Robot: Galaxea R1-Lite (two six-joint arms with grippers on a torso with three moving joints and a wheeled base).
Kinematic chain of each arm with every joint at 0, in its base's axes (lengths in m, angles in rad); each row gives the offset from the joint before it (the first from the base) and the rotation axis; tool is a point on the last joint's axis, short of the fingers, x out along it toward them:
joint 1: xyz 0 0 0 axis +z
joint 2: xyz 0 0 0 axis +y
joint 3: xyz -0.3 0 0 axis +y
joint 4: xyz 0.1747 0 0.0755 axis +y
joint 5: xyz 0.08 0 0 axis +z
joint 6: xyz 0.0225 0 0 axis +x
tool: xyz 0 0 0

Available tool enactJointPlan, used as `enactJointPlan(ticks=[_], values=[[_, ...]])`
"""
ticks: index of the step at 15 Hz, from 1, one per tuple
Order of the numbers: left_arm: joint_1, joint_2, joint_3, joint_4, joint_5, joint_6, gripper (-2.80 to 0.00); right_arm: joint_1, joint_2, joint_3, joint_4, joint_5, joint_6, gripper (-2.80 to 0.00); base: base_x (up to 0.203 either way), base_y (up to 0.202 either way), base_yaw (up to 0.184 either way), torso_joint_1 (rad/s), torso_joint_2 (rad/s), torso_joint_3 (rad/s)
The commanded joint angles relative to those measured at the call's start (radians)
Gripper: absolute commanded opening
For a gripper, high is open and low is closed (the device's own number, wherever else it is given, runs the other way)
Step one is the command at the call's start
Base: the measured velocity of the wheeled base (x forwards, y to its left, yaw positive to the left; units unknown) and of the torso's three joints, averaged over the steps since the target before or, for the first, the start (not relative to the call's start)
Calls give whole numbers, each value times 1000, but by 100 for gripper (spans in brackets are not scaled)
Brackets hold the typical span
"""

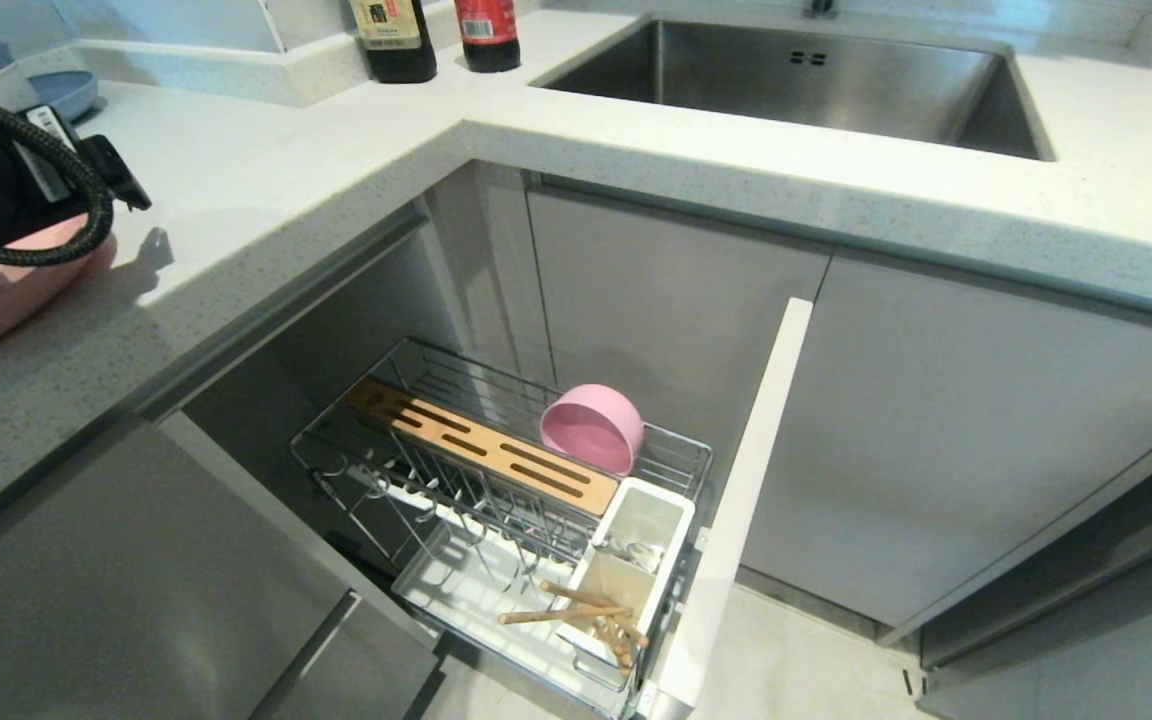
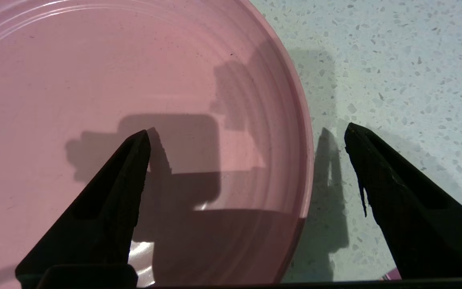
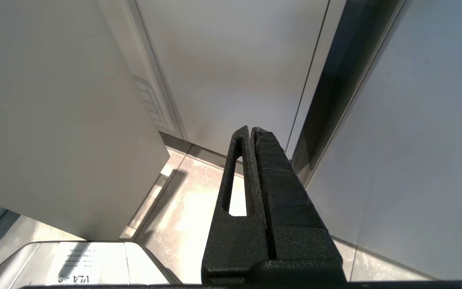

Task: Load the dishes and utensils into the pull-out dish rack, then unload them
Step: Pick up the plate and place it in the cupboard

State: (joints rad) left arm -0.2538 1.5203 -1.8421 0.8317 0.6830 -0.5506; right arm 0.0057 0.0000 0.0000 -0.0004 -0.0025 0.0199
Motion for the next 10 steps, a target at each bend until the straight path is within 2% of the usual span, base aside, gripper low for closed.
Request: enactJointPlan(ticks=[1, 10], values=[[4, 18, 1, 0, 4, -5, 0, 0, 0, 2, -1, 1, 0, -280, 0, 0, 0, 0, 0, 0], [8, 34, 17, 0, 4, 5, 0, 0, 0, 2, -1, -1, 0, -280, 0, 0, 0, 0, 0, 0]])
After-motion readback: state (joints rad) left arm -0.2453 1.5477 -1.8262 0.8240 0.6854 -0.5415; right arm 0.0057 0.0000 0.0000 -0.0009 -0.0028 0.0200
